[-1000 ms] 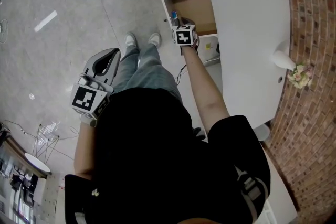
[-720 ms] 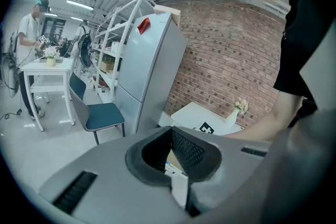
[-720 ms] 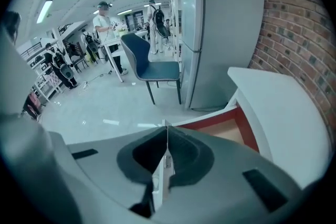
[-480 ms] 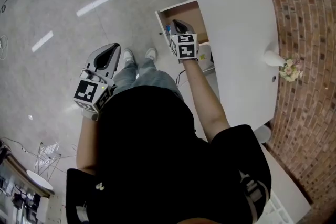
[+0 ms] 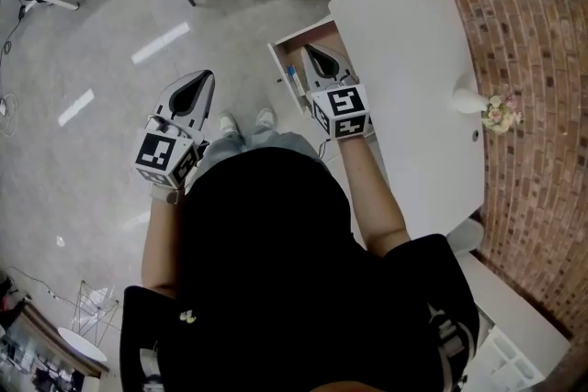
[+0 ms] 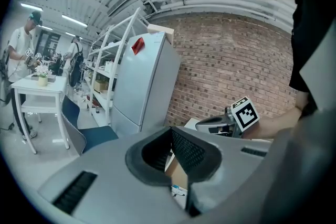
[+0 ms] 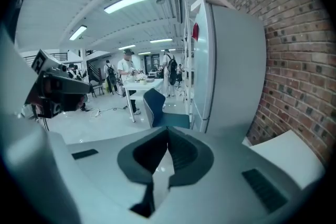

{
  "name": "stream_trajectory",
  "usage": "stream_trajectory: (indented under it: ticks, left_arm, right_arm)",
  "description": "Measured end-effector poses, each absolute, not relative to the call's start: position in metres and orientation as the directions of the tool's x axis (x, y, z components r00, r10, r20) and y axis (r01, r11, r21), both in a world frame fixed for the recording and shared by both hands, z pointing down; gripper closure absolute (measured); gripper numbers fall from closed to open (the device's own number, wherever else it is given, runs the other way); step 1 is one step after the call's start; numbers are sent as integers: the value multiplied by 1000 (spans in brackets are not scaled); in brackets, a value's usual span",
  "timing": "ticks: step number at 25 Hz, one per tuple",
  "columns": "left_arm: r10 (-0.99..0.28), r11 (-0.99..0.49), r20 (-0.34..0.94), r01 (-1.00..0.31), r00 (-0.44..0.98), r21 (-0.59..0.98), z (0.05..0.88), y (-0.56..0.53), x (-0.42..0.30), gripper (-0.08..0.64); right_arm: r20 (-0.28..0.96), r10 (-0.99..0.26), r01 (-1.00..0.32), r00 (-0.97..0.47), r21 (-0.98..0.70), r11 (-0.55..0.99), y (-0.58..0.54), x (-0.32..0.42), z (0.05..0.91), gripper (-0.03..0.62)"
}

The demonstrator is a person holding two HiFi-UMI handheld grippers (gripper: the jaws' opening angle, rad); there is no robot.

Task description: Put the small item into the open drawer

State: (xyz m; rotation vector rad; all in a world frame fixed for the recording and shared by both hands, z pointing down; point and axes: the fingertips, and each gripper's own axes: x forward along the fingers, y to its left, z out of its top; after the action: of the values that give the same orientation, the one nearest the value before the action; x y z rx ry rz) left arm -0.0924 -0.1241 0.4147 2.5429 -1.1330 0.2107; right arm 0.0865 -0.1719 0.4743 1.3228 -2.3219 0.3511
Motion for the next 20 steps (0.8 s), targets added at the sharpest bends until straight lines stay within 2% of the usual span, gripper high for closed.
stream_trajectory:
  ticks: [12, 20]
  left_arm:
    - [-704, -668, 159, -721, 692, 183, 357, -142, -101, 557]
    - [-709, -679, 112, -717, 696, 158, 329, -148, -100, 557]
  right_arm:
    - [281, -845, -873, -454, 46, 485, -158, 95, 356, 580]
    - [212, -865, -875, -455, 77, 479, -152, 103, 320, 580]
